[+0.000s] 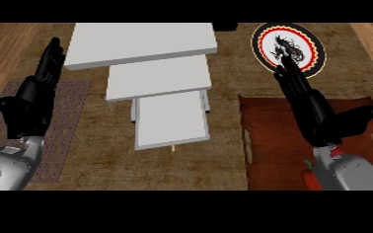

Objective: Pick the tomato from the tray and place it in the tiered shelf

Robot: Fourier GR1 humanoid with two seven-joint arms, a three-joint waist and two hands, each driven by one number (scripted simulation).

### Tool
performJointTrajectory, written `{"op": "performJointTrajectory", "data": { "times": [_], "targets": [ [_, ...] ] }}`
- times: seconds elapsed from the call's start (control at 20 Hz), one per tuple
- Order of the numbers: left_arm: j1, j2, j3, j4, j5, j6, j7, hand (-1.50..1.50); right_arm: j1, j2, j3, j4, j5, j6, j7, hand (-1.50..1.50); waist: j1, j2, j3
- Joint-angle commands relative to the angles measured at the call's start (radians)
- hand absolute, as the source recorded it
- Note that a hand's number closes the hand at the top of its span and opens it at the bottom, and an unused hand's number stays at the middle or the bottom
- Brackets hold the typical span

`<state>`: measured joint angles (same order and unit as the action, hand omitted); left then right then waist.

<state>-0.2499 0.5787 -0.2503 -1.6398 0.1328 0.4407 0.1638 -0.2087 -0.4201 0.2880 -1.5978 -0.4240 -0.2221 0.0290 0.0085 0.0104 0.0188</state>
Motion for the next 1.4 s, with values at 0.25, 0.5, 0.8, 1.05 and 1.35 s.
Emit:
{"op": "performJointTrajectory", "data": {
  "times": [0.25,0.5,0.8,1.05,1.35],
  "targets": [
    [0.230,-0.131,0.012,0.131,0.194,-0.026,0.107,0.00,0.142,-0.320,-0.376,0.119,-0.100,0.231,-0.232,1.50,-0.068,0.001,-0.017],
    [0.258,-0.159,0.005,0.151,0.281,-0.132,0.098,0.00,0.284,-0.410,-0.418,0.483,-0.091,0.370,-0.272,-1.50,-0.025,0.006,-0.013],
    [0.221,-0.180,0.015,0.234,0.280,-0.178,0.065,0.00,0.309,-0.507,-0.434,0.712,-0.023,0.759,-0.634,-1.50,-0.013,-0.003,-0.014],
    [0.186,-0.174,0.038,0.288,0.273,-0.210,0.060,0.00,0.274,-0.651,-0.416,0.791,0.060,0.972,-0.692,-1.50,-0.007,-0.006,-0.017],
    [0.198,-0.195,0.048,0.300,0.267,-0.230,0.056,0.00,0.263,-0.698,-0.369,0.608,0.115,0.928,-0.546,-1.50,-0.009,-0.010,-0.020]
  ]
}}
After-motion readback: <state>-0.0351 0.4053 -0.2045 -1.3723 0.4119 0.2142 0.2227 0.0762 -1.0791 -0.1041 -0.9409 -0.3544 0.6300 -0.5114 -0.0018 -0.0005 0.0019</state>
